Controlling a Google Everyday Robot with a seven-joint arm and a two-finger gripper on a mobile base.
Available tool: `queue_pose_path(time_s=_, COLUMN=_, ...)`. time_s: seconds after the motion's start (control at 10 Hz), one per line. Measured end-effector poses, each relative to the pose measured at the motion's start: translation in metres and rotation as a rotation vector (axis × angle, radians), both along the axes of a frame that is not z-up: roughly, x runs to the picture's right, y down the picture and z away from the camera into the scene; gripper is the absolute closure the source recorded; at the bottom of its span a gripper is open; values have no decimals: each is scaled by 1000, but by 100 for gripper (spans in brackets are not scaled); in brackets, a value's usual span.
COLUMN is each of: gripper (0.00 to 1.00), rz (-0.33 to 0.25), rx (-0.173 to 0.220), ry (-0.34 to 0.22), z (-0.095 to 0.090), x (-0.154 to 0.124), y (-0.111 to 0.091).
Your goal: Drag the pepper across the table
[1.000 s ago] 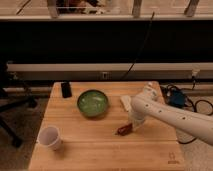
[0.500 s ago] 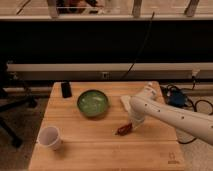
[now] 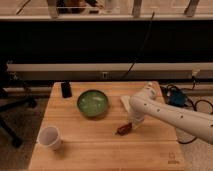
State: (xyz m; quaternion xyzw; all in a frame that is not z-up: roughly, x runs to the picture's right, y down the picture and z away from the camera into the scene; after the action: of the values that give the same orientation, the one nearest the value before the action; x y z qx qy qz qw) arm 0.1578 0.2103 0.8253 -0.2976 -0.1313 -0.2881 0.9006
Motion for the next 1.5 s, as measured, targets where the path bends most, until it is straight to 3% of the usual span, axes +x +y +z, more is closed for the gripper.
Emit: queue_pose_path(time_s=1.5, gripper=100, rz=-77, rx=7, ry=-33, z=2, x=2, y=-7)
